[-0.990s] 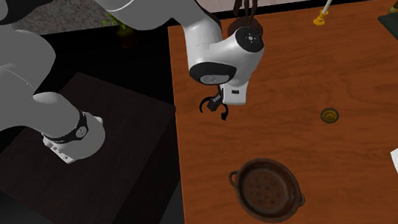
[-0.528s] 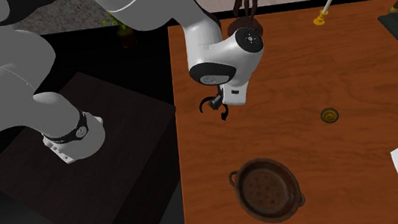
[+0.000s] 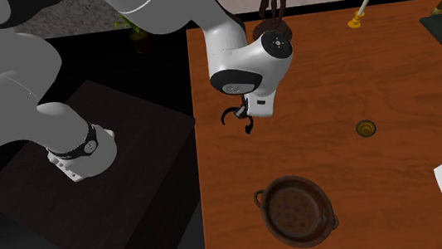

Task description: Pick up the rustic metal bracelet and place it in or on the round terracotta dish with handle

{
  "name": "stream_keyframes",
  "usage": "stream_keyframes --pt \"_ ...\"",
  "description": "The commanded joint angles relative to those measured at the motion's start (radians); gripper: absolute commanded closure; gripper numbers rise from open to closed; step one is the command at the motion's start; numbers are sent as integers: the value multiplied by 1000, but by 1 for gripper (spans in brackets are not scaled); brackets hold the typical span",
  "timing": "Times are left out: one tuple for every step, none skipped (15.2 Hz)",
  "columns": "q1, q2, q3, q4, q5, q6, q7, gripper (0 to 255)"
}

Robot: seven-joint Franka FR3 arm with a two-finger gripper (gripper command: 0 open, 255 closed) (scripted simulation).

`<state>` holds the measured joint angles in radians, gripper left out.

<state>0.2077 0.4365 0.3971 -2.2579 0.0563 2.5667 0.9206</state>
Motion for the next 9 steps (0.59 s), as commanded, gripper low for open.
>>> stream_keyframes --pt "0 0 0 0 0 0 0 255" --pt "-3 -13 4 -2 5 -11 -1 255" --pt "-7 -26 8 -3 10 -22 -3 255" --pt "-10 -39 13 -5 15 -33 -5 255" --pt "-13 -51 16 -6 20 -44 -6 255" --pt "-16 -64 20 -7 25 -55 -8 255" --pt "-20 -77 24 -7 30 -67 -10 255" --pt "-22 -89 28 -8 35 -79 -12 255" --pt "-25 -102 31 -8 40 -90 -13 255"
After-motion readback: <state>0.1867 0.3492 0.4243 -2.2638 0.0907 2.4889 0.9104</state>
